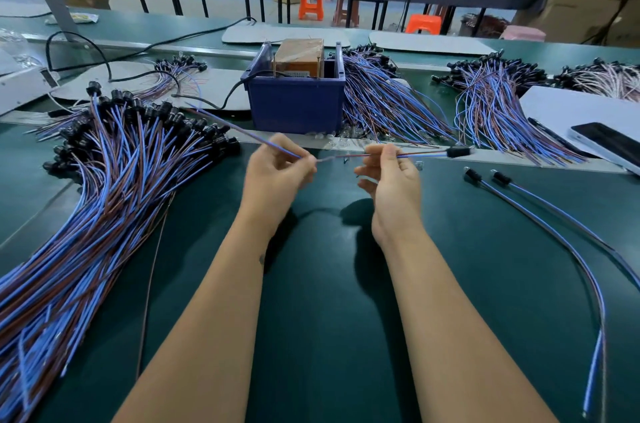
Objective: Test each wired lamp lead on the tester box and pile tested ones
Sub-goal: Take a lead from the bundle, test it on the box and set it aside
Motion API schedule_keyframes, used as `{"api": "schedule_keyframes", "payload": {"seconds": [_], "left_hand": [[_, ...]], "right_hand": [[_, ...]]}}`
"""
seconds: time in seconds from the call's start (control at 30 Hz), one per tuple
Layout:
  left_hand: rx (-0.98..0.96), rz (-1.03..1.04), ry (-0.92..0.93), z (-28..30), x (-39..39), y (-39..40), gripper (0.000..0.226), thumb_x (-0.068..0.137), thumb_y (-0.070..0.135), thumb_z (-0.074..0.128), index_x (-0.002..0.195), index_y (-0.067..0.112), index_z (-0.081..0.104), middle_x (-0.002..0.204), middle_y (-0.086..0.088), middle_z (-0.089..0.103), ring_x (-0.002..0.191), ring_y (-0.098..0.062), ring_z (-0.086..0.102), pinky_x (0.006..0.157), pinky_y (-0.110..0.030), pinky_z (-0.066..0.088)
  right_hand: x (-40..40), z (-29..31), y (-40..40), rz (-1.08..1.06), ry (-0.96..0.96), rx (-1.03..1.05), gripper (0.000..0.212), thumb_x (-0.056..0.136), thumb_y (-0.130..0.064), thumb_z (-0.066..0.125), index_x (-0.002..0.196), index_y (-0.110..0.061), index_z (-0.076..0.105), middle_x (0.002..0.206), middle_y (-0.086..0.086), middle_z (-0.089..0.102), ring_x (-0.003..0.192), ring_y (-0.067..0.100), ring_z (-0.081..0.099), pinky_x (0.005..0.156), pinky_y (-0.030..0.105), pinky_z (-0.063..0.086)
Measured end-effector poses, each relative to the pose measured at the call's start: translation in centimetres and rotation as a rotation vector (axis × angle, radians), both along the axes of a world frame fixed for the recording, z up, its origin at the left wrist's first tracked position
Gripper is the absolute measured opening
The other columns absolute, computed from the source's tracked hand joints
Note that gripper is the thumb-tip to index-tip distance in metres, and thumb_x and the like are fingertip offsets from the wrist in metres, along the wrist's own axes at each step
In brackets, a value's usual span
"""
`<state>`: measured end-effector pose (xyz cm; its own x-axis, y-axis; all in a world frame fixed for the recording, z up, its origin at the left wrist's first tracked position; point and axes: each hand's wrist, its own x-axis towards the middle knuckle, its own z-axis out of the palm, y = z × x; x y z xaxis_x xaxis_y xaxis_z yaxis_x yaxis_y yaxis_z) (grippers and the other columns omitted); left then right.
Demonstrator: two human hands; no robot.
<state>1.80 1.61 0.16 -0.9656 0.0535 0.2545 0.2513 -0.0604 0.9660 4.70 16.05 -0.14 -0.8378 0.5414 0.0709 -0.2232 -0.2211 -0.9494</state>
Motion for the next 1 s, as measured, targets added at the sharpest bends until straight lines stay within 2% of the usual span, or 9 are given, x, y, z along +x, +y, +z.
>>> {"api": "schedule_keyframes", "payload": {"seconds": [0.13,0.17,0.23,0.33,0.5,0.63,0.73,0.87,1.0], "left_hand": [[-0.551,-0.225,0.259,-1.0,1.4,1.8,0.019,0.078,-0.002,0.070,0.066,0.012,0.063,0.064,-0.002,0.065,0.060,-0.017,0.057,0.062,-0.031,0.049],[-0.637,-0.271,0.308,-0.9,1.9,2.3,0.016,0.077,0.001,0.069,0.067,0.014,0.064,0.066,0.000,0.066,0.063,-0.020,0.061,0.063,-0.034,0.052],[-0.718,-0.383,0.377,-0.7,3.2,3.5,0.009,0.073,0.010,0.064,0.069,0.018,0.064,0.068,0.002,0.066,0.069,-0.022,0.063,0.065,-0.038,0.052],[-0.748,-0.471,0.501,-0.5,5.4,5.7,0.005,0.071,0.011,0.065,0.072,0.017,0.066,0.072,0.002,0.067,0.070,-0.022,0.061,0.065,-0.038,0.051],[-0.624,-0.618,0.562,-0.2,8.3,8.8,0.012,0.079,-0.004,0.066,0.085,0.004,0.071,0.082,-0.008,0.070,0.077,-0.029,0.063,0.070,-0.043,0.050],[-0.711,-0.670,0.672,-0.2,10.8,11.6,0.019,0.082,0.003,0.063,0.099,0.007,0.070,0.096,-0.009,0.069,0.093,-0.031,0.059,0.075,-0.044,0.048],[-0.793,-0.676,0.717,-0.5,12.4,13.4,0.023,0.086,0.007,0.058,0.108,0.007,0.066,0.101,-0.011,0.067,0.097,-0.033,0.056,0.076,-0.044,0.047],[-0.812,-0.694,0.764,-0.3,14.6,15.3,0.017,0.088,0.011,0.057,0.102,0.002,0.055,0.096,-0.017,0.065,0.094,-0.037,0.055,0.078,-0.041,0.041],[-0.823,-0.769,0.812,-0.5,16.3,16.4,0.017,0.084,0.011,0.058,0.098,0.007,0.050,0.095,-0.009,0.064,0.098,-0.030,0.053,0.096,-0.041,0.038]], "right_hand": [[-0.3,-0.4,1.4,-0.205,-0.051,0.240,0.041,0.106,-0.030,0.037,0.069,-0.023,0.055,0.076,-0.010,0.057,0.074,0.011,0.058,0.074,0.035,0.049],[-0.3,-0.5,1.7,-0.218,-0.062,0.288,0.042,0.106,-0.030,0.037,0.068,-0.023,0.054,0.073,-0.010,0.057,0.071,0.012,0.058,0.073,0.036,0.049],[-0.4,-0.8,2.5,-0.177,-0.089,0.290,0.040,0.105,-0.027,0.039,0.068,-0.020,0.053,0.055,-0.011,0.051,0.052,0.011,0.050,0.055,0.029,0.043],[-0.2,-0.6,4.2,-0.099,-0.193,0.349,0.034,0.103,-0.023,0.042,0.071,-0.019,0.052,0.044,-0.010,0.039,0.044,0.012,0.035,0.051,0.028,0.028],[1.7,0.4,9.2,-0.051,-0.529,1.014,0.024,0.101,-0.036,0.043,0.088,-0.017,0.050,0.075,-0.001,0.054,0.082,0.028,0.052,0.065,0.035,0.031],[3.9,0.9,12.5,0.018,-0.671,1.312,0.015,0.097,-0.034,0.052,0.092,-0.021,0.057,0.098,0.004,0.063,0.096,0.028,0.056,0.071,0.036,0.040],[5.6,1.2,14.5,-0.035,-0.696,1.345,0.011,0.091,-0.036,0.063,0.090,-0.027,0.057,0.104,0.003,0.064,0.101,0.027,0.057,0.073,0.034,0.041],[7.2,1.5,17.1,-0.112,-0.715,1.328,0.017,0.086,-0.037,0.069,0.088,-0.025,0.057,0.096,-0.002,0.060,0.097,0.025,0.056,0.070,0.032,0.037],[8.3,1.6,19.2,-0.207,-0.788,1.378,0.019,0.087,-0.038,0.068,0.083,-0.022,0.059,0.095,-0.001,0.061,0.092,0.025,0.056,0.067,0.031,0.038]]}}
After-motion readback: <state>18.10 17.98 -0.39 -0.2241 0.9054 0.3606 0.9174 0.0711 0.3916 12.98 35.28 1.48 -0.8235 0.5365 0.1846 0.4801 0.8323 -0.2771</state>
